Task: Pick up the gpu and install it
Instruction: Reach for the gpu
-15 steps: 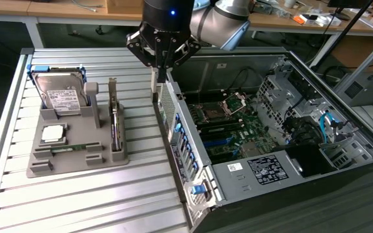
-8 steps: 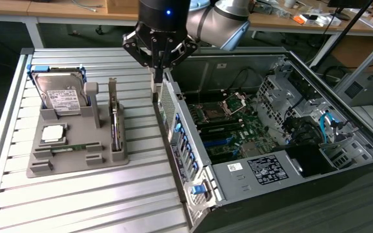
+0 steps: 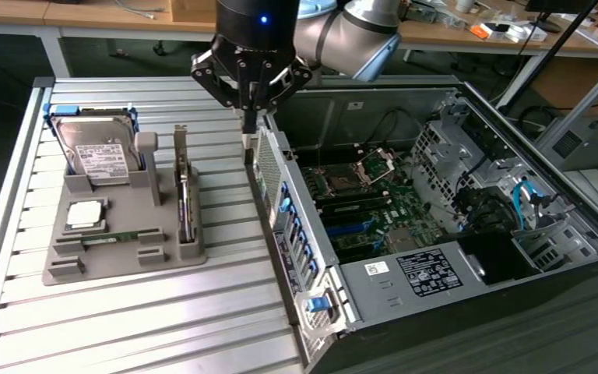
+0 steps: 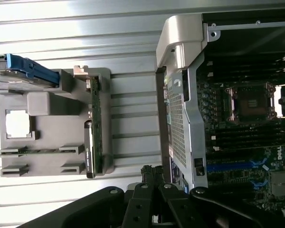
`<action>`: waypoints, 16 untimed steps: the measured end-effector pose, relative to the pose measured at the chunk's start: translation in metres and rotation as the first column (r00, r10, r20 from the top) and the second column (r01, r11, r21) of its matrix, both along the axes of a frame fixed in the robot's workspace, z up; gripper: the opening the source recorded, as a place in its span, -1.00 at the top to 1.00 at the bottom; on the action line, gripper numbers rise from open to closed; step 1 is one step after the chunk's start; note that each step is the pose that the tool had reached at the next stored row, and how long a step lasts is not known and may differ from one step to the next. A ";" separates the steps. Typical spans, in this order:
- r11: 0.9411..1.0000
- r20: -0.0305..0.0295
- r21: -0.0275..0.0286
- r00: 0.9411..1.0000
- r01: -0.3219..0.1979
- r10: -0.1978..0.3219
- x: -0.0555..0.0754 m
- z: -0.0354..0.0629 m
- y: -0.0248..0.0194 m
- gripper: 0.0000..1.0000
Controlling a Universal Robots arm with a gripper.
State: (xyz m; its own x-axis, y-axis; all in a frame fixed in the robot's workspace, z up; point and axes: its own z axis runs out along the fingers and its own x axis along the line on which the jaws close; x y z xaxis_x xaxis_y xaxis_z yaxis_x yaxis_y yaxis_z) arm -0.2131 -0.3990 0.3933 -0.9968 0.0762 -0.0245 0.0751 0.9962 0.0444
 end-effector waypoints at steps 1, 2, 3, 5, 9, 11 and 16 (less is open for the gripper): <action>1.000 0.000 0.000 1.000 0.000 0.000 -0.001 0.0000 0.0000 0.79; 1.000 0.000 0.000 1.000 0.000 0.000 -0.002 0.0000 0.0000 0.79; 1.000 0.000 0.000 1.000 0.000 0.000 -0.003 0.0000 0.0000 0.79; 1.000 0.000 0.000 1.000 0.000 0.000 -0.004 0.0000 0.0000 0.79; 1.000 0.000 0.000 1.000 0.000 0.000 -0.007 0.0000 0.0000 0.79; 1.000 0.000 0.000 1.000 0.000 0.000 -0.009 0.0000 0.0000 0.79; 1.000 0.000 0.000 1.000 0.000 0.000 -0.012 0.0000 0.0000 0.79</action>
State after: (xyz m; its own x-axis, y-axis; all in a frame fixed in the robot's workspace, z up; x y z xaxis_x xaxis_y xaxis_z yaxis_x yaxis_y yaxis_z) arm -0.2251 -0.3989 0.3933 -0.9968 0.0763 -0.0244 0.0751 0.9962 0.0444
